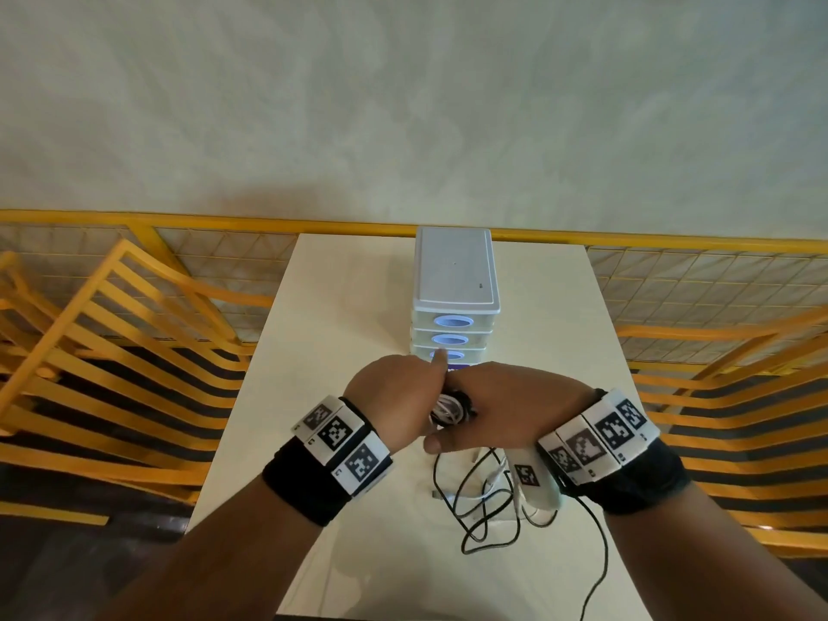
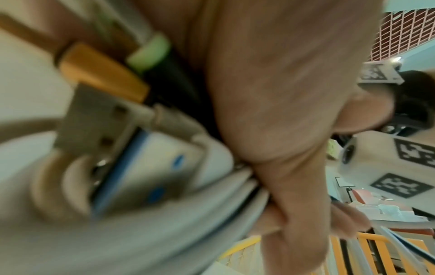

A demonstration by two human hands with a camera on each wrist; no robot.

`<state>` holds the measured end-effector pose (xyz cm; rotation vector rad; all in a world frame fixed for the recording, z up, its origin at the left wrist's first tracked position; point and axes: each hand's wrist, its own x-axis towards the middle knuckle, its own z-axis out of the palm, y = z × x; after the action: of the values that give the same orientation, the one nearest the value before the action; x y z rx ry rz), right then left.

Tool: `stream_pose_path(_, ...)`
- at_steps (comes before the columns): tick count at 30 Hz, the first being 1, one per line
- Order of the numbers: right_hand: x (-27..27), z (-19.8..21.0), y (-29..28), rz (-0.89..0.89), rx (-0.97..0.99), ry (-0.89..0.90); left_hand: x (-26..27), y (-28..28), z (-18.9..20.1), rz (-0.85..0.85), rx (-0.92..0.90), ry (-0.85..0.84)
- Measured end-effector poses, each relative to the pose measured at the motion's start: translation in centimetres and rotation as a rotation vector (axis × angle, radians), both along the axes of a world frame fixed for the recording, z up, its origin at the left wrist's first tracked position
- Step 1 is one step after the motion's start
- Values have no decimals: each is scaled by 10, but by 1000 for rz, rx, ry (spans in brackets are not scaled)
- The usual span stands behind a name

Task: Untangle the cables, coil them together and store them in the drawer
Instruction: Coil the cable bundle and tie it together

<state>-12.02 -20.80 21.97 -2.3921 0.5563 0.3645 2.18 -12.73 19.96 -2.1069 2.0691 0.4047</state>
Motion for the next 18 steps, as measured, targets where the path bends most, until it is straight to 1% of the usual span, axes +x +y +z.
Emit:
stream_pose_path(3,2,-9,4,4,-64,-109,5,-1,0,2,-39,-38)
stream_pose_path(6,-1,-20,5,-14,-134,-134,9,-5,1,-59,-87,-91)
stream_pose_path(9,-6,-24,3,-16,-144,-168,8,-5,1,-85,-139,-109)
stream_pose_path(13,-10,-30,3,-47,-135,-191,10,-3,0,-78,-223,-31)
stream_pose_path(16,-14,-37,-1,-90,-86,-208,14,-5,5,-92,-229,-2)
stream_pose_path(18,-19,-42,-7,-154,-27,-250,21,-4,7,-111,-313,15)
